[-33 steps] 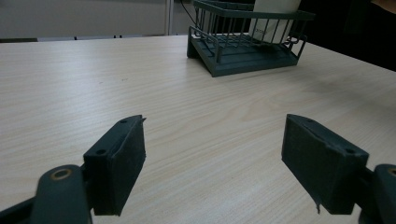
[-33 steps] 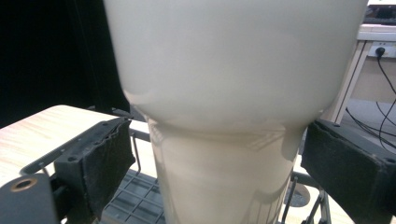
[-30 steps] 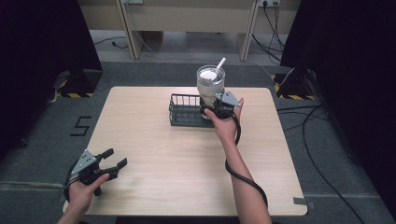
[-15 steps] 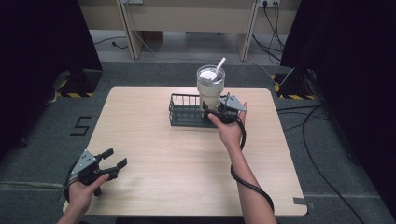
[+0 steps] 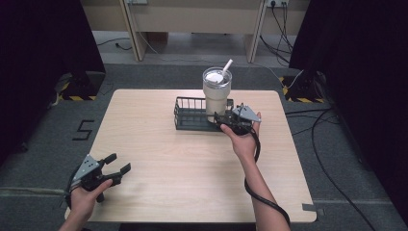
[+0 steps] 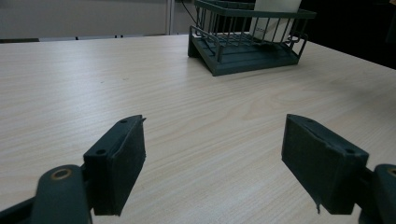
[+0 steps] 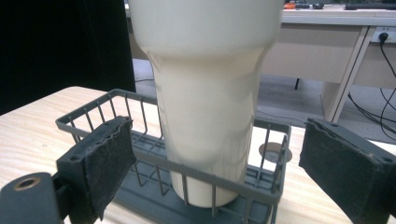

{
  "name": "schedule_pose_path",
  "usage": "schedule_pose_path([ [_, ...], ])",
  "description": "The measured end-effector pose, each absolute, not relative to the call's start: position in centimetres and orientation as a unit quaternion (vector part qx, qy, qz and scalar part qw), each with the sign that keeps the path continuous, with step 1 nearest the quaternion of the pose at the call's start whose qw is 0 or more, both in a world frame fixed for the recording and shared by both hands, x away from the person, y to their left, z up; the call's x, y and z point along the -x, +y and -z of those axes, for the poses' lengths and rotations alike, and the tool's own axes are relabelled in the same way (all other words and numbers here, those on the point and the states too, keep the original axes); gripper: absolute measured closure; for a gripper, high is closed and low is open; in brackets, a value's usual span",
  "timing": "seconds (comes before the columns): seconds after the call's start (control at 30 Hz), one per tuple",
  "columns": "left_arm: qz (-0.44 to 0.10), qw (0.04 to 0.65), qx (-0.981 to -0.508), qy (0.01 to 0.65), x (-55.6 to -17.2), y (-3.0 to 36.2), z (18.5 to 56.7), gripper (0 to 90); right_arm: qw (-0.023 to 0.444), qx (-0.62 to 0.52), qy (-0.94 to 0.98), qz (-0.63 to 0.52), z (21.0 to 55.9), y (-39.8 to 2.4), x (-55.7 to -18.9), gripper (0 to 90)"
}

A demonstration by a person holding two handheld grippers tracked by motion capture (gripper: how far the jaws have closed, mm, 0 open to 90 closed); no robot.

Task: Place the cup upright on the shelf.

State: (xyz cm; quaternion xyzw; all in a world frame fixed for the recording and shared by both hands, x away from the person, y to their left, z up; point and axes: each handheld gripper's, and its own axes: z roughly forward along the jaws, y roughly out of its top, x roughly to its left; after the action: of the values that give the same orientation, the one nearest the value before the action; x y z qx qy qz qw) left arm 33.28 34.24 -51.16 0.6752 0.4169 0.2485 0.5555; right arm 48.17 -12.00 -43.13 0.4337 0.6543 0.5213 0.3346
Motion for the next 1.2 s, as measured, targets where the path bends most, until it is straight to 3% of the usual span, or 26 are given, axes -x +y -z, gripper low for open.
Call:
schedule_pose_path([
  [1.2,-0.250,0.555,-0.676,0.416,-33.2,34.1,51.2,21.1,0.339,-0.446,0.651,-0.512,45.0,-16.6,-41.2,10.8],
])
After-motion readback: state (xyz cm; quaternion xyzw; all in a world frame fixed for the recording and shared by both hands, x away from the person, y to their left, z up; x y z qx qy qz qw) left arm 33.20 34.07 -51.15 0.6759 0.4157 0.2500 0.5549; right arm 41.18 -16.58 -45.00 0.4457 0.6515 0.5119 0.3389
